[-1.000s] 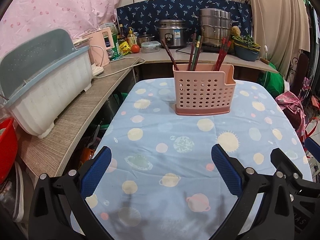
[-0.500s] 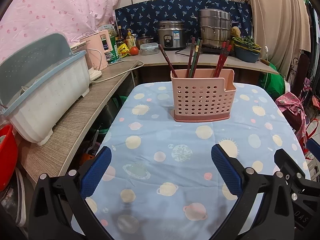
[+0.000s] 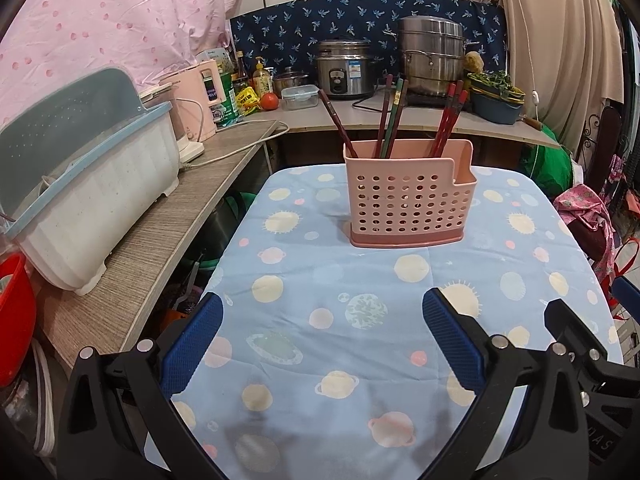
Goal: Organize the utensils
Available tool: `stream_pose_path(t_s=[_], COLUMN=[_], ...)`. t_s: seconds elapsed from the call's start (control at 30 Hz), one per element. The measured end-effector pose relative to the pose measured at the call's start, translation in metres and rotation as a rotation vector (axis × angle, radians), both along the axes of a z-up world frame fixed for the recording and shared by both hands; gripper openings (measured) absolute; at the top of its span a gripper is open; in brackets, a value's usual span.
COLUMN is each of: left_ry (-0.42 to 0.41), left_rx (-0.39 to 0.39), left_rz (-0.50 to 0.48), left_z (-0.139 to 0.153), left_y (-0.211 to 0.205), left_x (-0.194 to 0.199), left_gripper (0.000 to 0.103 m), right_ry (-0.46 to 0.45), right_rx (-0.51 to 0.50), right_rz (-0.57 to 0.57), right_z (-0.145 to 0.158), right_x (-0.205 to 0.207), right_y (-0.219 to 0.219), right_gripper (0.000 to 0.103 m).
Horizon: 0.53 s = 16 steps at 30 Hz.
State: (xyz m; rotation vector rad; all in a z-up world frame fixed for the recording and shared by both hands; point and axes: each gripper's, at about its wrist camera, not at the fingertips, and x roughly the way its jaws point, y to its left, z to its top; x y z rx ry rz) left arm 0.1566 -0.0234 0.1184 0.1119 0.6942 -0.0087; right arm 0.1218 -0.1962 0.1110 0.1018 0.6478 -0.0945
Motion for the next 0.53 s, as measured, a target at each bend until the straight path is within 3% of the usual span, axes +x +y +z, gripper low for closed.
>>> stream_pose_path(t_s=[0.53], left_ry=[0.004], left_rx=[-0.006], left_rz=[0.008], left_z=[0.0014], left_y=[0.0041], left_x=[0.0035], left_gripper=[0.096], right_ry=[-0.001], right_rx=[-0.001], right_rz=[0.004], right_z=[0.0030], right_x=[0.0029], right_y=[0.0040], right_gripper=[0.096])
